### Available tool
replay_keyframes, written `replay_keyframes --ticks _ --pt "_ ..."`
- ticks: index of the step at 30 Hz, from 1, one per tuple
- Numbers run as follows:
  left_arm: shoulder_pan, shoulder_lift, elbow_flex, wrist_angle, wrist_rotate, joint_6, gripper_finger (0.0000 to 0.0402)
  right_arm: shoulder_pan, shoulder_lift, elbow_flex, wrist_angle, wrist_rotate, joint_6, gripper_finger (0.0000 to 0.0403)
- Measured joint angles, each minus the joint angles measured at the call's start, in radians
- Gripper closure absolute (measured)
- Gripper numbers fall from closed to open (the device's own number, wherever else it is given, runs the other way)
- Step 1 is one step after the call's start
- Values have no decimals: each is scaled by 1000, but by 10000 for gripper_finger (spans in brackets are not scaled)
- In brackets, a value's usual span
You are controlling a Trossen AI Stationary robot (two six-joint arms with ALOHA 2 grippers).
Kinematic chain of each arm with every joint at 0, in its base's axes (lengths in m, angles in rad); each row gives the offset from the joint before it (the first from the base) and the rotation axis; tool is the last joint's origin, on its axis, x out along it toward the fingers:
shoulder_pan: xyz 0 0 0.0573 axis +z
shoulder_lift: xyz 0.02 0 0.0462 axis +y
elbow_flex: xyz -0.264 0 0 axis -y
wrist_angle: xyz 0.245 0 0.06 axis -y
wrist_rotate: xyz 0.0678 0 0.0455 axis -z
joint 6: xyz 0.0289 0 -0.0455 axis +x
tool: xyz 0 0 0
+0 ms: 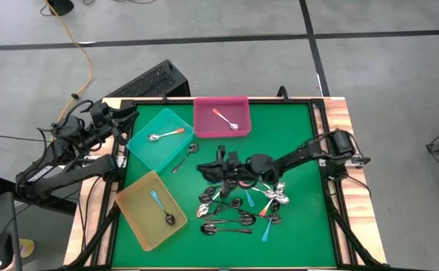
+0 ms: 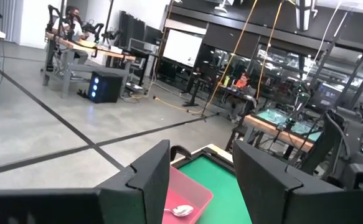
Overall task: Sort silverware by color (type)
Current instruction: Put the blue spoon into the orange bin
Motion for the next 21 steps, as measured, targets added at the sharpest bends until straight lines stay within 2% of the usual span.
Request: replay_keyframes --ticks 5,8,12,21 --pt "0 0 0 0 -1 -7 243 -5 81 147 -30 -107 5 391" --pt "0 0 0 -4 -1 -21 243 -5 85 215 -122 -159 11 391" --pt "0 0 0 -15 -10 -26 243 1 84 293 -253 -163 7 391" --pt "0 0 0 -14 -11 -42 243 40 86 370 -215 -184 -31 391"
